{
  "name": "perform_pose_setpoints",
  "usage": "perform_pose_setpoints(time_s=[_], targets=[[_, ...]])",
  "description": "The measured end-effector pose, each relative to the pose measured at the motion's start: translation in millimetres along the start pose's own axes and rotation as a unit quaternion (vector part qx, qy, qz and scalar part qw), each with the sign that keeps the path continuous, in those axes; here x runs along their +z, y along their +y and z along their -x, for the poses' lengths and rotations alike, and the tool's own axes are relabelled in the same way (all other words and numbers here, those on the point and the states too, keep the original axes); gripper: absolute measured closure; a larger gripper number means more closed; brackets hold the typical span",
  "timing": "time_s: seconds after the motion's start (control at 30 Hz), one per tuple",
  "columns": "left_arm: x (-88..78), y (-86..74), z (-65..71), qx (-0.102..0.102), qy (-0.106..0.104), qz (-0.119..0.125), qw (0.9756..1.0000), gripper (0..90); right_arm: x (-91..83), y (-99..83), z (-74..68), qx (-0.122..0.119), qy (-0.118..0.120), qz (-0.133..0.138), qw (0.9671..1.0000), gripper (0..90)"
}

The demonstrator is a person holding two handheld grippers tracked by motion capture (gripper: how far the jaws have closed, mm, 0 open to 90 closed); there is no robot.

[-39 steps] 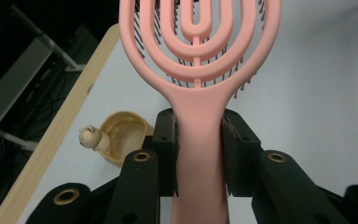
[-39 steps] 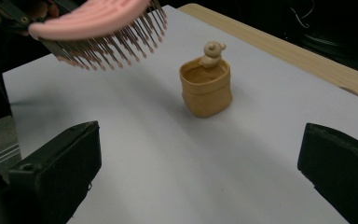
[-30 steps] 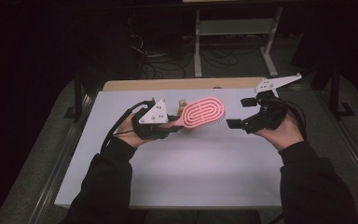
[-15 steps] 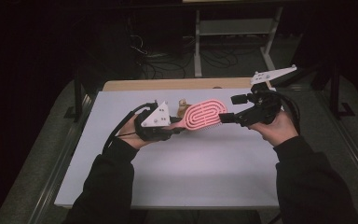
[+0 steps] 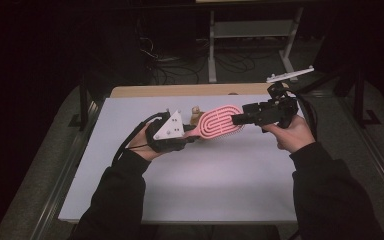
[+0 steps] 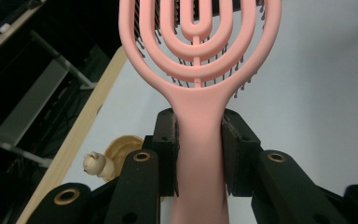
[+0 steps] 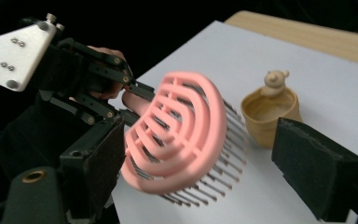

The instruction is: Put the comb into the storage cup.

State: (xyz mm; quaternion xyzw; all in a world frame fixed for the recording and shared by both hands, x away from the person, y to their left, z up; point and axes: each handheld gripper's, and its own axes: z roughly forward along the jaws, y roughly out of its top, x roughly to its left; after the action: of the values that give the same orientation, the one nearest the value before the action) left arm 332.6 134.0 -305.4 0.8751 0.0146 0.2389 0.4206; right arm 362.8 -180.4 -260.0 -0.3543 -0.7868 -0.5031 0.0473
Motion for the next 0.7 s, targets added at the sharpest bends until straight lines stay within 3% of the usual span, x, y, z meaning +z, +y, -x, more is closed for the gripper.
perform_pose_setpoints(time_s=[0.2,0.43,0.7], targets=[[2.3,1.0,1.9,0.000,0.001,0.005,1.0000,70.4,6.5,0.5,2.8,0.022,0.026,-0.019,0.9992,20.0],[4.1,2.8,3.0,0.001,0.013,0.011,0.9999,70.4,9.3,2.9,0.1,0.019,0.009,-0.016,0.9996,35.3],[7.6,-1.8,2.5,-0.013,0.016,0.022,0.9995,70.5,10.1,8.2,-3.8,0.026,0.007,-0.017,0.9995,41.2]])
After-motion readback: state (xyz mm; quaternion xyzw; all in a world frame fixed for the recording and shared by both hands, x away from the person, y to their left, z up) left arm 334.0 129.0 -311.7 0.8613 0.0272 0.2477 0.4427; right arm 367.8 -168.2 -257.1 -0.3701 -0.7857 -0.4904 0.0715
